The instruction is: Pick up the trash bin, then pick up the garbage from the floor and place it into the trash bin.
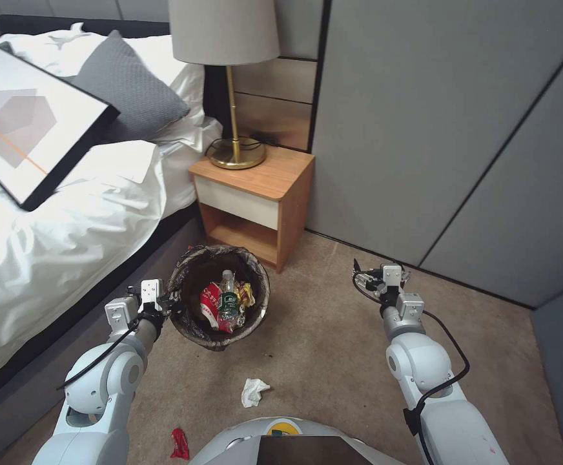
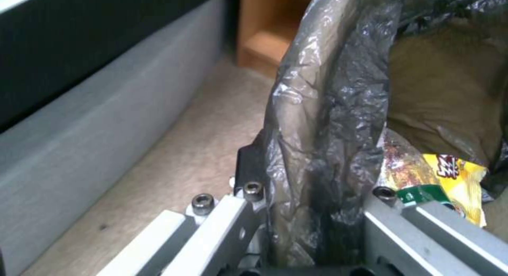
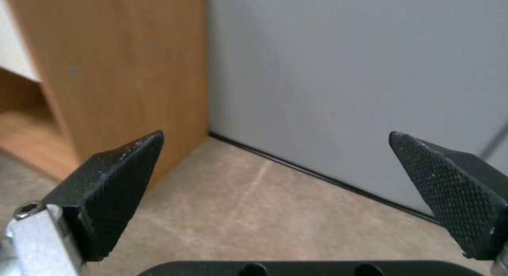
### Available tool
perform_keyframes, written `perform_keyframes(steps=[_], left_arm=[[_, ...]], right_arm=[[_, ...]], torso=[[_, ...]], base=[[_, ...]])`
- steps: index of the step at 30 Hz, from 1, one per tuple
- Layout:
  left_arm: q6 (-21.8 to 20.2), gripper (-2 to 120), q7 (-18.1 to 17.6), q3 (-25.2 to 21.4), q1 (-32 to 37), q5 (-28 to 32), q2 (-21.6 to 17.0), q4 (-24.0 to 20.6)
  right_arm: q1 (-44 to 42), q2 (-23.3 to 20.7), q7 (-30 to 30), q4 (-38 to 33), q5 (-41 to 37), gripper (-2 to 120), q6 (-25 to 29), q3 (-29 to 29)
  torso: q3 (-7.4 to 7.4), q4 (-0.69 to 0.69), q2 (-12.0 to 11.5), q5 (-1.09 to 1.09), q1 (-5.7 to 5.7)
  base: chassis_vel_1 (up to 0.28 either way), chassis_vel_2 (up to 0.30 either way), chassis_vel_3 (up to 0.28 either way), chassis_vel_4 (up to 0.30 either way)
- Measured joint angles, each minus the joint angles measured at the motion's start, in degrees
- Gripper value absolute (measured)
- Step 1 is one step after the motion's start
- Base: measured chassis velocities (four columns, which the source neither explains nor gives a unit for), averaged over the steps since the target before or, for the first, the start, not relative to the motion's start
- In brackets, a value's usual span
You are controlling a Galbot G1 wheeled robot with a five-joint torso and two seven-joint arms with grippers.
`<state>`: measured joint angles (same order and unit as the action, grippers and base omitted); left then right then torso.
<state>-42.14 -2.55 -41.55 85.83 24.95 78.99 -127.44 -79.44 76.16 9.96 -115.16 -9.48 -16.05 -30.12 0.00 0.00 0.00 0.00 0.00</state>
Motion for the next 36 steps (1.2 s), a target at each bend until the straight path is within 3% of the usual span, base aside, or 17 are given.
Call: perform_keyframes(steps=[12,17,36], left_arm=[[0.0,0,0.02,-0.08,-0.13,-0.11,0.05,0.29],[0.0,0,0.19,-0.56,-0.15,-0.12,0.11,0.6],[0.72,0,1.36,-0.77,-0.28,-1.27,0.46,1.56]], right_arm=[[0.3,0.12,0.23,0.82,-0.09,100,0.34,-0.01],[0.79,-0.08,1.25,2.74,-0.88,100,5.65,0.05],[0.82,-0.29,0.13,4.99,-2.82,100,8.13,-0.87]], torso=[[0.0,0.0,0.0,0.0,0.0],[0.0,-0.01,0.0,0.01,0.0],[0.0,0.0,0.0,0.0,0.0]], base=[[0.088,0.093,0.088,0.094],[0.077,0.074,0.081,0.087],[0.021,0.023,0.017,0.023]])
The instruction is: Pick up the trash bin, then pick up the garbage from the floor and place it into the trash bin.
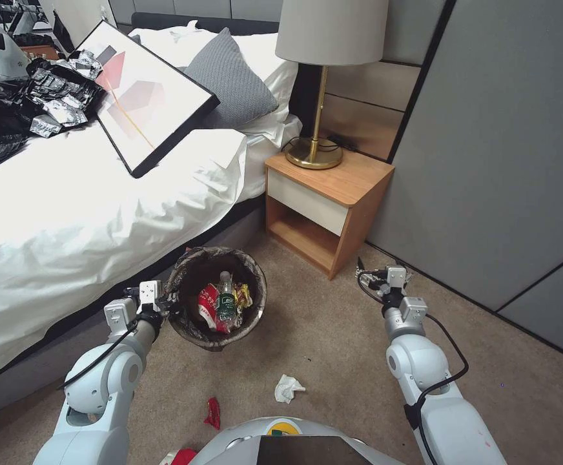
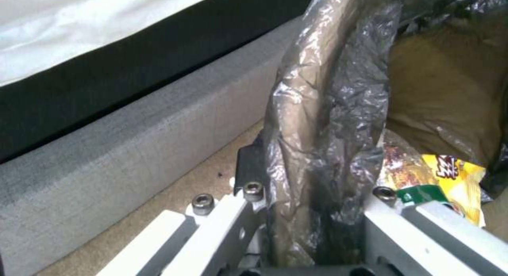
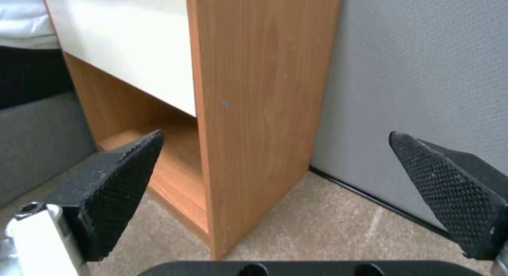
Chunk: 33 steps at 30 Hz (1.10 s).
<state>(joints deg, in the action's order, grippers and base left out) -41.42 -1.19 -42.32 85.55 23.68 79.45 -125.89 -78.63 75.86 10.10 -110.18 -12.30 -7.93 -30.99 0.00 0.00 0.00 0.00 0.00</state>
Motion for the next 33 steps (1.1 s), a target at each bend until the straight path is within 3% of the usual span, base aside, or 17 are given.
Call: perform_keyframes(steps=[19,33], left_arm=[[0.1,0,0.11,0.14,-0.08,-0.42,0.05,0.44],[0.11,0,0.67,0.47,0.22,-1.01,-0.18,-0.09]], right_arm=[[-0.12,0.43,0.69,0.57,1.88,100,-0.54,0.73],[-0.08,0.35,1.1,0.58,2.43,100,0.05,0.93]], torso=[[0.0,-0.01,0.0,-0.01,0.0],[0.01,-0.01,0.0,-0.01,0.0]], base=[[0.014,-0.017,-0.012,0.019],[0.188,-0.196,-0.195,0.203]])
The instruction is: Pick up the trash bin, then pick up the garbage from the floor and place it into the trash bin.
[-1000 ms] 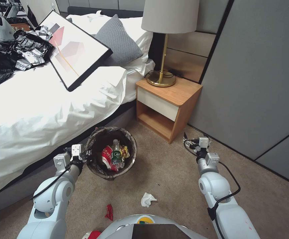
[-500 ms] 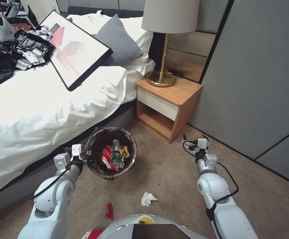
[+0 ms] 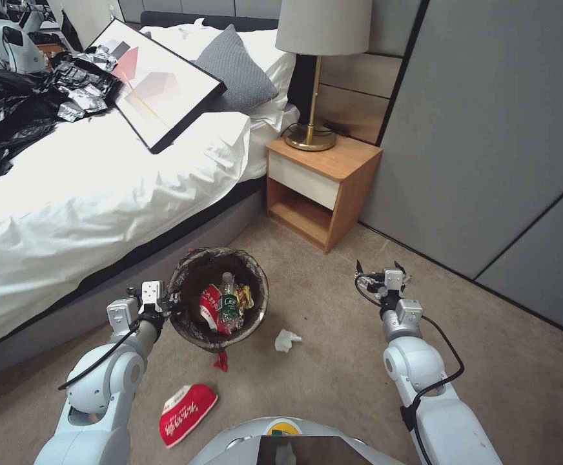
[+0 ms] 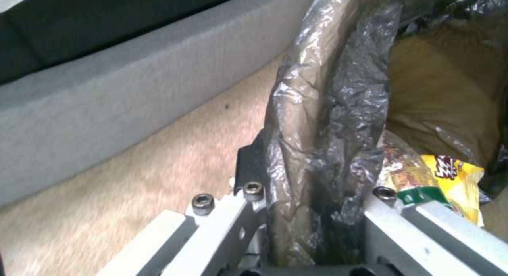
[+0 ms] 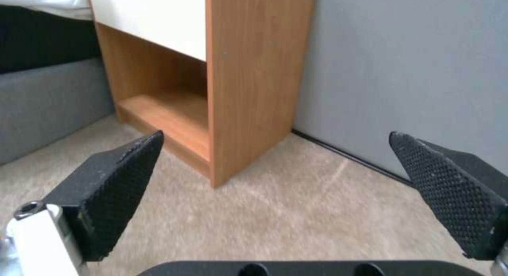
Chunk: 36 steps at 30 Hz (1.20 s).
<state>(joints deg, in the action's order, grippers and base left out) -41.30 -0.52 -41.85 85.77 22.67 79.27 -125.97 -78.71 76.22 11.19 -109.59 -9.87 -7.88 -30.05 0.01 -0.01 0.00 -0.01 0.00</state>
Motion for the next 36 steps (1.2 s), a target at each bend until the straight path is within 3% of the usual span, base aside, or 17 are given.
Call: perform_keyframes(steps=[4,7,9,11,15,25,36], left_arm=[[0.0,0,-0.12,-0.05,0.06,0.06,-0.11,-0.06],[0.0,0,-0.3,0.02,-0.01,0.16,-0.13,-0.15],[0.0,0,-0.31,0.03,-0.02,0.16,-0.12,-0.15],[0.06,0,-0.48,0.07,-0.05,0.2,0.0,-0.2],[0.09,0,-0.81,-0.18,-0.02,0.52,0.13,-0.37],[0.17,0,-1.15,-0.57,-0.32,0.92,0.42,-0.5],[0.17,0,-1.26,-1.09,-0.58,1.4,0.19,-0.31]], right_arm=[[0.01,-0.52,0.67,-0.81,1.7,100,-1.56,0.69],[1.28,-1.62,4.48,-2.16,0.64,100,-9.23,2.69],[1.63,-1.87,4.7,-2.42,0.14,100,-10.77,2.97],[3.56,-3.51,4.67,-2.91,-1.28,100,-16.69,4.32],[6.09,-5.43,4.09,-2.56,-3.97,100,-20.45,5.98],[11.0,-9.87,2.37,0.62,-9.21,100,-24.6,10.8],[14.64,-10.37,2.33,3.83,-15.5,100,-27.49,17.33]], torso=[[0.01,0.02,0.01,-0.02,0.01],[-0.01,0.01,0.0,0.01,0.0],[-0.01,0.0,0.0,0.0,0.0],[-0.02,0.0,0.0,0.02,-0.01],[-0.01,0.01,0.0,0.01,0.0],[-0.01,0.02,0.0,0.01,0.0],[-0.01,0.01,0.0,0.01,0.0]], base=[[0.12,-0.118,-0.129,0.096],[0.027,-0.003,-0.01,0.013],[-0.017,0.012,0.03,-0.016],[-0.016,0.021,0.03,-0.016],[0.0,0.0,0.0,0.0],[0.0,0.0,0.0,0.0],[0.0,0.0,0.0,0.0]])
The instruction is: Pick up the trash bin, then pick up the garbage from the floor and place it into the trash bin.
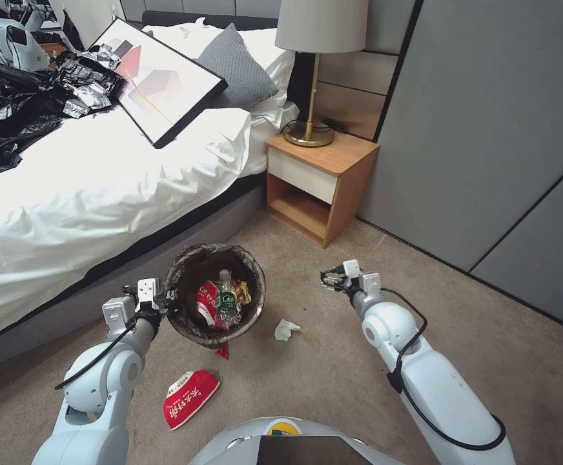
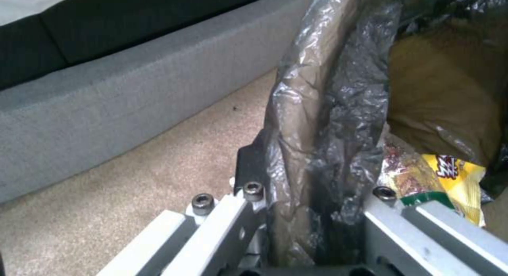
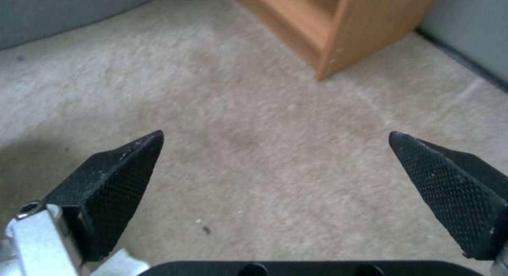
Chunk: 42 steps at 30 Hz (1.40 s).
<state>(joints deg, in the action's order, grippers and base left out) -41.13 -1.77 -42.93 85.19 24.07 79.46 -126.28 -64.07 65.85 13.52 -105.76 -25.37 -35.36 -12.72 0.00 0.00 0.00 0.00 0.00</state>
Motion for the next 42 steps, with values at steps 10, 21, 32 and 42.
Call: perform_keyframes(steps=[10,21,32,42], left_arm=[[-0.73,0,-0.31,-0.19,0.08,0.21,-0.06,0.0],[-0.95,0,-0.79,-0.58,0.17,1.25,-0.59,-0.28],[-0.99,0,-0.3,-0.2,0.25,0.73,-0.38,0.24],[-1.04,0,-0.18,-0.14,0.49,0.71,-0.43,0.1]], right_arm=[[5.08,2.82,2.5,8.02,-14.86,100,-5.72,5.96],[3.6,9.37,7.74,16.52,-21.81,100,-7.04,6.42],[1.97,11.42,6.67,22.31,-15.17,100,-6.89,5.75],[3.92,12.79,5.0,25.4,-13.7,100,-5.2,6.34]], torso=[[0.0,-0.01,0.0,-0.01,0.0],[0.0,0.01,0.0,0.0,0.0],[0.0,0.0,0.0,0.0,0.0],[0.0,-0.01,0.0,0.0,0.0]], base=[[0.0,0.0,0.0,0.0],[0.0,0.0,0.0,0.0],[0.0,0.0,0.0,0.0],[0.0,0.0,0.0,0.0]])
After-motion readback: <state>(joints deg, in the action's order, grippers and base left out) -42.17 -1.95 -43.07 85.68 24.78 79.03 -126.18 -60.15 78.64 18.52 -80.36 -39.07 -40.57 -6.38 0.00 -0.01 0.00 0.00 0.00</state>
